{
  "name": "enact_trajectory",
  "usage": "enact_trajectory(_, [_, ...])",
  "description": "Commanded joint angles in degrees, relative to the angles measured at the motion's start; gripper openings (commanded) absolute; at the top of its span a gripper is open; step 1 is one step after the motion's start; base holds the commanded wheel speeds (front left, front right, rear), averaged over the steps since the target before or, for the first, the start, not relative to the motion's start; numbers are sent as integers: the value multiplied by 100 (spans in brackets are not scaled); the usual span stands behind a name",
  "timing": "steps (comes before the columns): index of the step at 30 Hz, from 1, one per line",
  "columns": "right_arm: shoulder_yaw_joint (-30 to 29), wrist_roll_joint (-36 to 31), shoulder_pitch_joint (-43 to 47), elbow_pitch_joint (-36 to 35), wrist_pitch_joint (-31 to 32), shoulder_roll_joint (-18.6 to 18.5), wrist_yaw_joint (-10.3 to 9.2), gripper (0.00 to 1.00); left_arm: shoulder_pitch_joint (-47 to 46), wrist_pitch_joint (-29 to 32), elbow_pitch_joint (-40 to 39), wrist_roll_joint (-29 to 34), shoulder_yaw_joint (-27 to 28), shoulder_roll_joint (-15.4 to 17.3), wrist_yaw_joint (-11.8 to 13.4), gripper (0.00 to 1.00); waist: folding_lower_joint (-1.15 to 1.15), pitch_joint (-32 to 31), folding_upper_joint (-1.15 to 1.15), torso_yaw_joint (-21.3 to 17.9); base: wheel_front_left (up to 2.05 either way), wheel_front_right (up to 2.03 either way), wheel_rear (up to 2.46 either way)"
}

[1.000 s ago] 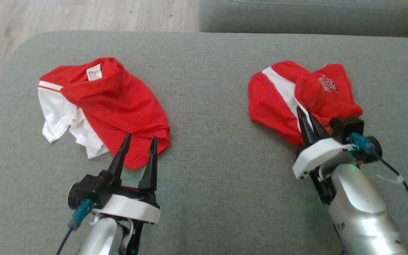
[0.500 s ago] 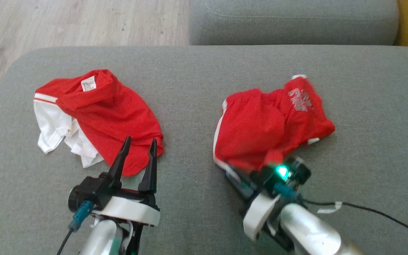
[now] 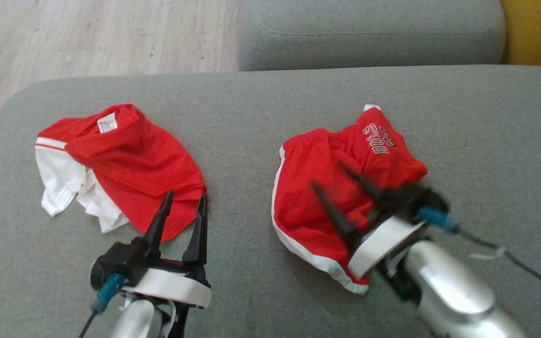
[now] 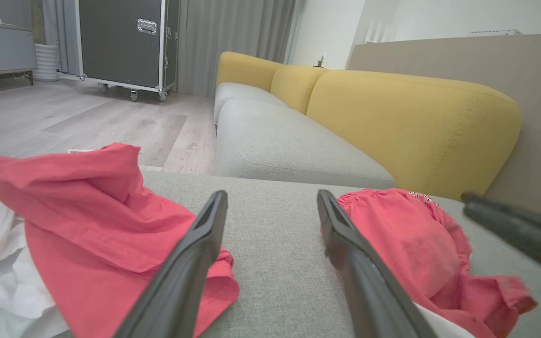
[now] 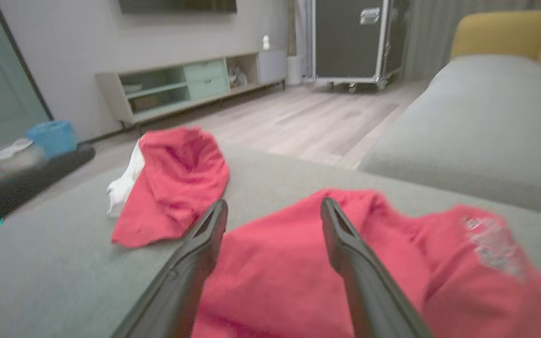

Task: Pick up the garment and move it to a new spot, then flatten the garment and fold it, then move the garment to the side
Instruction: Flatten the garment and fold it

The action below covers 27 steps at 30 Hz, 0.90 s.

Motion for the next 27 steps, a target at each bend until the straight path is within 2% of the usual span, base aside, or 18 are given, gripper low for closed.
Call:
enact_trajectory(1, [-403, -54, -23, -448, -76, -54, 23, 100, -151, -55, -202, 31, 254, 3, 8, 100, 0, -42, 0, -60, 0, 0, 0])
enact_trajectory(5, [-1626, -438, 344, -1036, -78, 6, 23, 100, -123, -55, -299, 52, 328, 2, 8, 100, 0, -77, 0, -163, 0, 0, 0])
enact_trajectory(8, [-2586, -857, 732, -1316, -79, 235, 23, 100, -103, -55, -353, 58, 351, 1, 8, 100, 0, -98, 0, -241, 0, 0, 0])
enact_trajectory(11, [-3177, -1110, 1167, -1440, -79, 501, 23, 100, -69, -55, -377, 62, 362, 0, 8, 100, 0, -134, 0, -304, 0, 0, 0])
enact_trajectory(15, [-3541, -1200, 1533, -1462, -79, 681, 23, 100, -52, -55, -405, 59, 349, -1, 8, 100, 0, -134, 0, -346, 0, 0, 0])
enact_trajectory(20, [-3767, -1295, 1490, -1370, -79, 732, 23, 100, -78, -55, -415, 52, 306, -2, 8, 100, 0, -85, 0, -334, 0, 0, 0])
enact_trajectory(27, [-4182, -1462, 801, -481, 49, 749, 23, 100, -205, -55, -378, -23, 197, -4, 8, 100, 0, 153, 0, -144, 0, 0, 0])
